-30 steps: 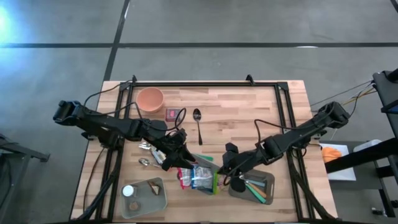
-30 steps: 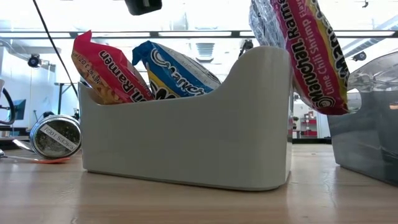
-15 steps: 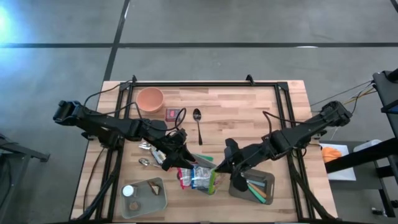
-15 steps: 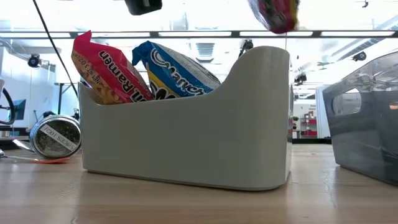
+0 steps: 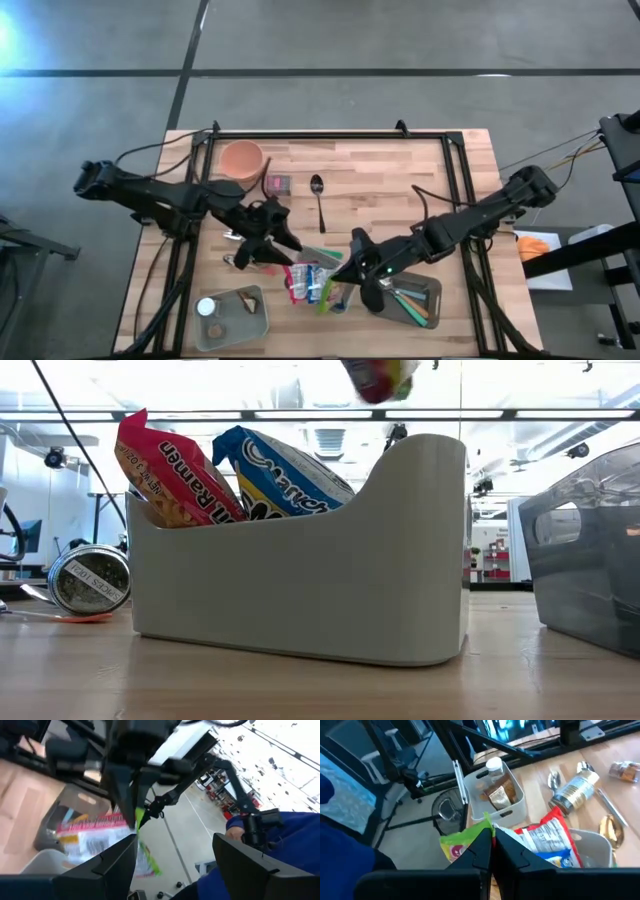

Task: Pick & Place Food Item
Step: Put the green noodle pack into the right gray bin

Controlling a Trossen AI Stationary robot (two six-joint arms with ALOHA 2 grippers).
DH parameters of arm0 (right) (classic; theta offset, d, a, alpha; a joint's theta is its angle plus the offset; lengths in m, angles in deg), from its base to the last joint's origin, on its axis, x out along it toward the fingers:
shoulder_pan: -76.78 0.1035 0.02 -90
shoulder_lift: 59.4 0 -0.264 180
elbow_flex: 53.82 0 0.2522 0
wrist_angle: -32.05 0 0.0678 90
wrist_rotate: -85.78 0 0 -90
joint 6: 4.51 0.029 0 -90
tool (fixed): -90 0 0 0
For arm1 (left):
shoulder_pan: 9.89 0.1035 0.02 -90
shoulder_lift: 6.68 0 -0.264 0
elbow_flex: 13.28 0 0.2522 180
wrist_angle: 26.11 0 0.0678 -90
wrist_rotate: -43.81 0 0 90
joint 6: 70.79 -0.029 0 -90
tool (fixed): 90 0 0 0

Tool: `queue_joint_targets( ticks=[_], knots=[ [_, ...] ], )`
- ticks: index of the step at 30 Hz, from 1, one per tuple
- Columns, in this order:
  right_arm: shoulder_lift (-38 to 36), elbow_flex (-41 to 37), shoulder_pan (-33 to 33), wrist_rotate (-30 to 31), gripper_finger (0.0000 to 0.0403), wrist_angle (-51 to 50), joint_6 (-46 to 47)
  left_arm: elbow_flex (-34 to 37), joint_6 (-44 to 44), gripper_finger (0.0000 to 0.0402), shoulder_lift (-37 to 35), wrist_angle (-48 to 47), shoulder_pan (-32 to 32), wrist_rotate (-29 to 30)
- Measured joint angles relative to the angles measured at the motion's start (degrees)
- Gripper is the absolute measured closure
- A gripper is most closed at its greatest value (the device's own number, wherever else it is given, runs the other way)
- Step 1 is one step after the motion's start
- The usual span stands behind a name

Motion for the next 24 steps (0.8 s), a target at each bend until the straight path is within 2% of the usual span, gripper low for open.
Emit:
queue_joint_targets(
  ticks=[6,15,24],
  knots=[
    [0.5,-5.0,0.0,-0.8,0.0395,5.9,2.3,0.0,-0.9,0.014,-1.2,-0.2,0.0,0.2],
    [0.0,-16.4,0.0,-3.1,0.0395,22.1,7.8,0.0,-0.9,0.014,-1.1,-1.3,0.0,0.4],
    [0.1,-20.9,-0.4,-5.3,0.0395,22.3,14.3,0.0,-0.9,0.014,-1.1,-1.4,0.0,0.4]
  ],
)
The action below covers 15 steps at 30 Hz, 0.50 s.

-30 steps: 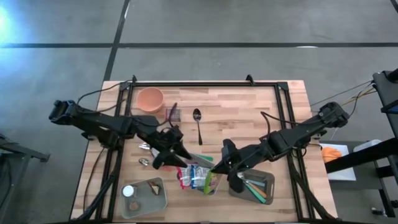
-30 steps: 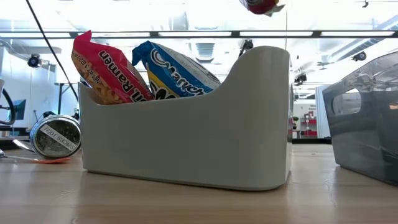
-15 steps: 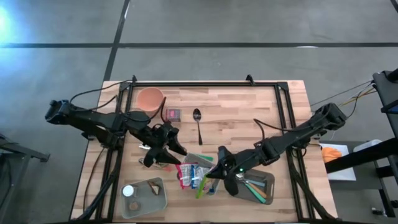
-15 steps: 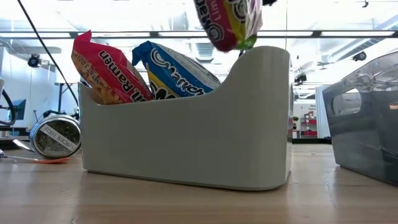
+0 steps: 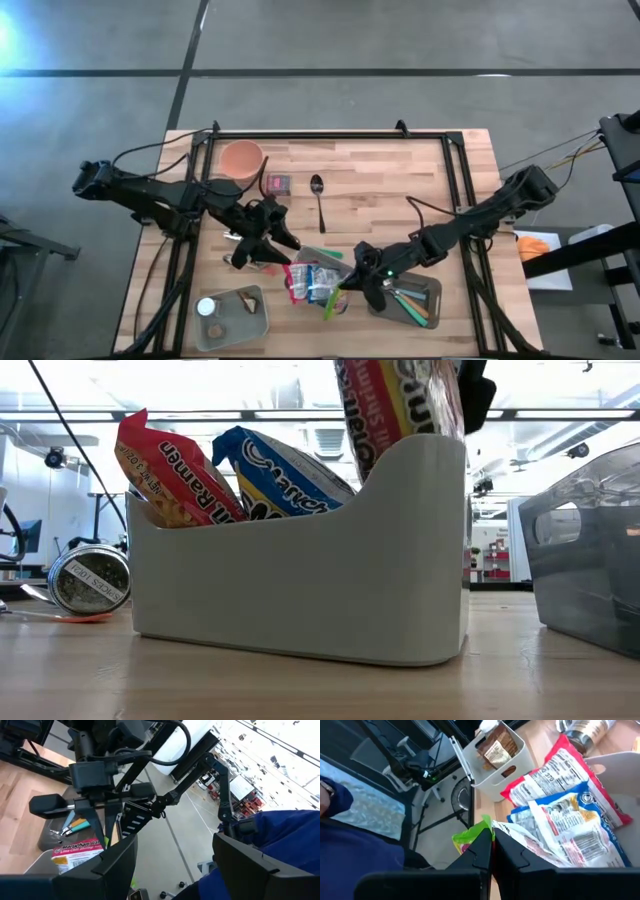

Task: Pick & Place Food Item
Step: Put the green noodle pack into the right gray bin

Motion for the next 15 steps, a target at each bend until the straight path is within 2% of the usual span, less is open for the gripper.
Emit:
queue_joint_targets(
  ticks=[6,15],
  knots=[
    [0.5,-0.5,-1.6,-0.2,0.0395,0.0,-0.4,0.0,0.2,0.014,0.0,0.0,0.0,1.1],
    [4.4,-1.0,-3.6,-3.9,0.0395,0.4,-0.9,0.0,0.2,0.014,0.0,0.0,0.0,2.0]
  ],
)
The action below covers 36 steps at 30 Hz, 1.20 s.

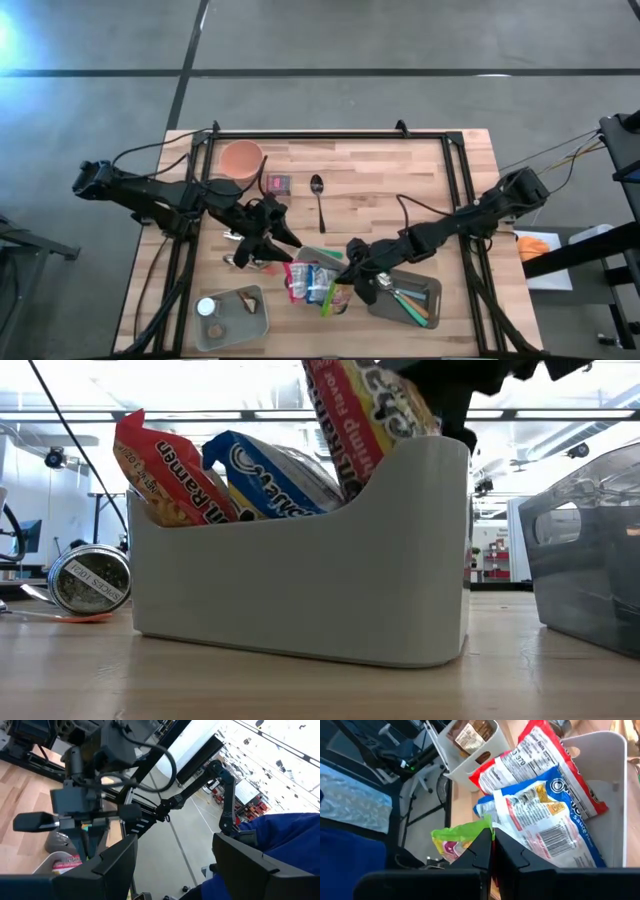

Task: Pick & Place Food Item
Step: Put the green noodle pack into the right gray bin

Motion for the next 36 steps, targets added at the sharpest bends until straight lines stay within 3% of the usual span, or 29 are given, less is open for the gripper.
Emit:
queue_joint_targets(
  ticks=[12,28,31,36],
  knots=[
    [4.2,-0.4,-0.3,-0.5,0.0395,-0.4,-2.1,0.0,0.0,0.014,0.0,-0.6,0.0,0.0],
    [1.8,-0.5,-0.6,-2.3,0.0393,-6.5,0.0,0.0,0.0,0.014,0.0,-1.7,0.0,0.0],
    [1.3,-0.5,-0.5,-3.2,0.0378,-6.8,0.0,0.0,0.0,0.014,0.0,-1.7,0.0,0.0],
    [0.9,-0.5,-0.5,-3.4,0.0305,-6.9,0.1,0.0,0.0,0.014,0.0,-1.7,0.0,0.0]
  ],
)
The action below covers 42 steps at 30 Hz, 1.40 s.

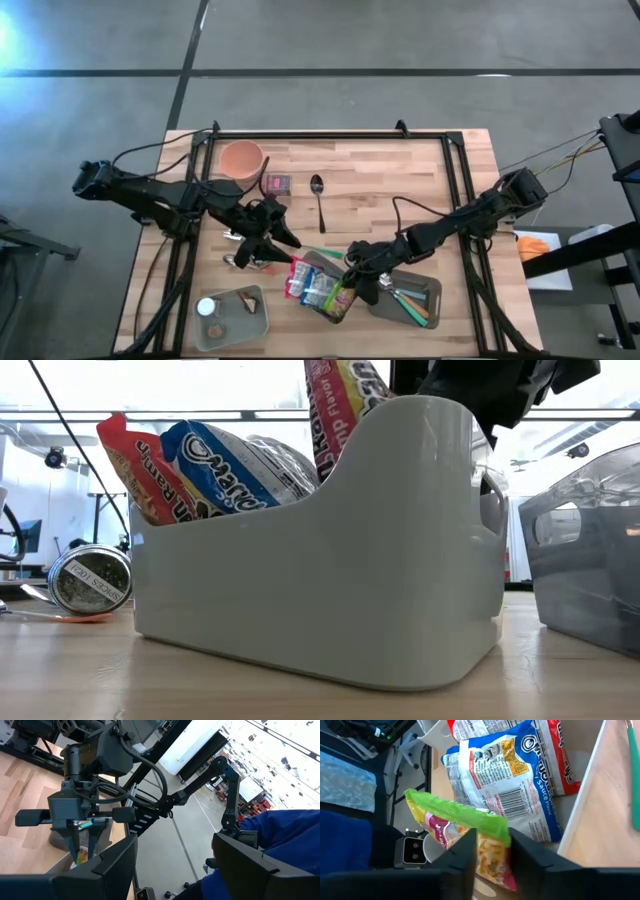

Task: Pick & Place Food Item
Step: Put the green noodle pack into the right gray bin, then put the black spoon into the black bin

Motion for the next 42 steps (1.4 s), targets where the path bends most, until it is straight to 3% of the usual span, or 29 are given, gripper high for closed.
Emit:
queue_joint_targets(
  ticks=[7,13,21,25,31,42],
  knots=[
    [-0.7,0.0,0.0,0.1,0.0192,-0.1,0.2,0.0,0.0,0.014,0.0,0.0,0.0,0.0],
    [-4.0,0.0,0.0,0.5,0.0143,0.0,0.1,0.0,0.5,0.014,0.0,0.0,0.0,0.0],
    [-10.4,0.0,0.0,1.8,0.0137,-0.1,0.8,0.0,3.9,0.014,-0.1,-1.3,0.0,-0.1],
    [-15.1,0.0,0.0,8.9,0.0137,-1.5,0.3,-0.1,11.5,0.014,-0.1,-7.5,1.3,0.3],
    [-22.8,0.0,-0.3,25.7,0.0137,-11.2,3.0,-0.1,18.9,0.014,-0.1,-20.0,5.9,3.0],
    [-29.3,0.0,-5.3,28.0,0.0137,-24.3,7.9,-0.1,21.6,0.014,0.0,-30.4,16.6,4.5]
  ],
)
